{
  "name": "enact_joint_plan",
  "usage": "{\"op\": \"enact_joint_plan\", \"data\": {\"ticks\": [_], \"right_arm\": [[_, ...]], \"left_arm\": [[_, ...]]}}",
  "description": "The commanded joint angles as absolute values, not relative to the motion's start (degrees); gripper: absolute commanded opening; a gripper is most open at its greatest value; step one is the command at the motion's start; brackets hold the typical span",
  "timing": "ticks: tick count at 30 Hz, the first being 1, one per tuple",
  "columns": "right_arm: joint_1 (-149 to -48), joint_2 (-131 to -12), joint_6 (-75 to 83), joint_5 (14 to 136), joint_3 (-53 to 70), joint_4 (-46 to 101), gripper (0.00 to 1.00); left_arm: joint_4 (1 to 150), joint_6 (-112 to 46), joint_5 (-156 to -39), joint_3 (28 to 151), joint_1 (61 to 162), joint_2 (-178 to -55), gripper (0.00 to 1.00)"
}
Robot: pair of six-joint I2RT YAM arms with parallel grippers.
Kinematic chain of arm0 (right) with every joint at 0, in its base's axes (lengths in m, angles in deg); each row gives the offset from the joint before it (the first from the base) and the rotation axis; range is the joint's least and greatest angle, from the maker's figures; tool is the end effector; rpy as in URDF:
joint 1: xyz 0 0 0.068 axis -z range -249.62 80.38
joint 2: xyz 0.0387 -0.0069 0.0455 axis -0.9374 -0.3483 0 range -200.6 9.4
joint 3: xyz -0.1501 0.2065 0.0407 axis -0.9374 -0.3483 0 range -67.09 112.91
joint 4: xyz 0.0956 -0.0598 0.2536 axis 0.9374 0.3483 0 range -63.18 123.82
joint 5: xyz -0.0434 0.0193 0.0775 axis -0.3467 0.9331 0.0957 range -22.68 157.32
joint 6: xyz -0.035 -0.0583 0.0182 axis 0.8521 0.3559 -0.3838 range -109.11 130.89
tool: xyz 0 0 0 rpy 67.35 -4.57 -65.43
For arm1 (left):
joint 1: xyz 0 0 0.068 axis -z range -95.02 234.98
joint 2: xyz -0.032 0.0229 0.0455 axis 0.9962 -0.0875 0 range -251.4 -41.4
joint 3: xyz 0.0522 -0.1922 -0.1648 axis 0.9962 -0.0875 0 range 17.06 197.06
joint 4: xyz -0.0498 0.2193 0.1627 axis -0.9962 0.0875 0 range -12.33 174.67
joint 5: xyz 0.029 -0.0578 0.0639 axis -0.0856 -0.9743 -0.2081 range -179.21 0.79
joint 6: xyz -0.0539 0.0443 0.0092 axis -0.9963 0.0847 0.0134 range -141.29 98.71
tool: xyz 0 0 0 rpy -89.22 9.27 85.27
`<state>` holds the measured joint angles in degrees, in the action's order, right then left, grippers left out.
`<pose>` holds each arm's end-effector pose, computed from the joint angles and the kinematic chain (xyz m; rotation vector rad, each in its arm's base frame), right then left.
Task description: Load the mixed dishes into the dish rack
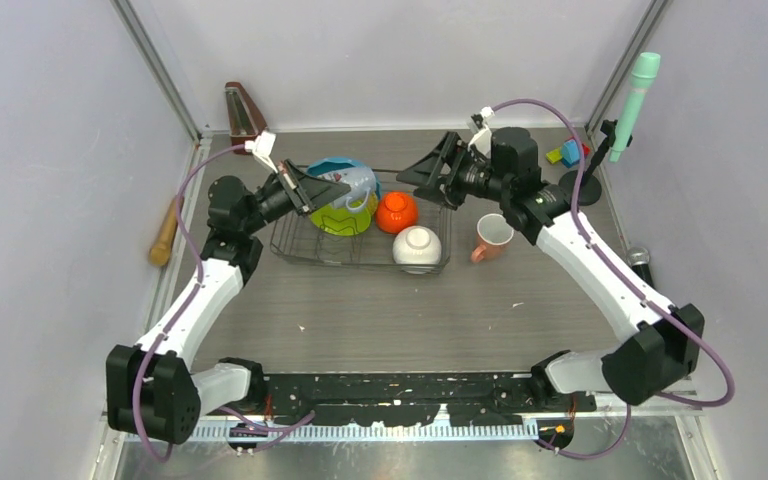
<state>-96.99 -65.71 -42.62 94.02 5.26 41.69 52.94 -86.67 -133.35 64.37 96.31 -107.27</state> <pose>0.2902 0.1792 0.3636 0.1180 2.0953 1.3548 0.2866 -0.0984 0.3268 -0.0823 1.7285 -1.5916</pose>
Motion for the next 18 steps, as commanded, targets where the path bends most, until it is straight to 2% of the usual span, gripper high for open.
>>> {"op": "enact_joint_plan", "data": {"ticks": [1, 5, 7, 11, 18], "right_arm": [[-95.4, -69.8, -47.8, 101.2, 9.1, 37.4, 0.77], [-95.5, -72.7, -49.2, 101.9, 12.3, 40.2, 0.93], [-95.6, -73.2, -51.9, 103.4, 12.0, 37.2, 0.96], [-96.0, -74.2, -59.0, 106.7, 10.4, 28.8, 0.97], [-98.2, -76.4, -62.2, 111.8, 10.2, 21.8, 0.95]], "left_arm": [[32.5, -82.1, -136.7, 62.8, 97.3, -105.2, 0.00], [30.4, -74.4, -136.7, 61.0, 98.5, -103.5, 0.00], [30.4, -70.9, -137.0, 60.5, 99.1, -102.9, 0.00], [29.5, -68.2, -137.2, 60.4, 100.0, -102.9, 0.00], [24.5, -73.9, -137.9, 61.8, 100.6, -105.7, 0.00]]}}
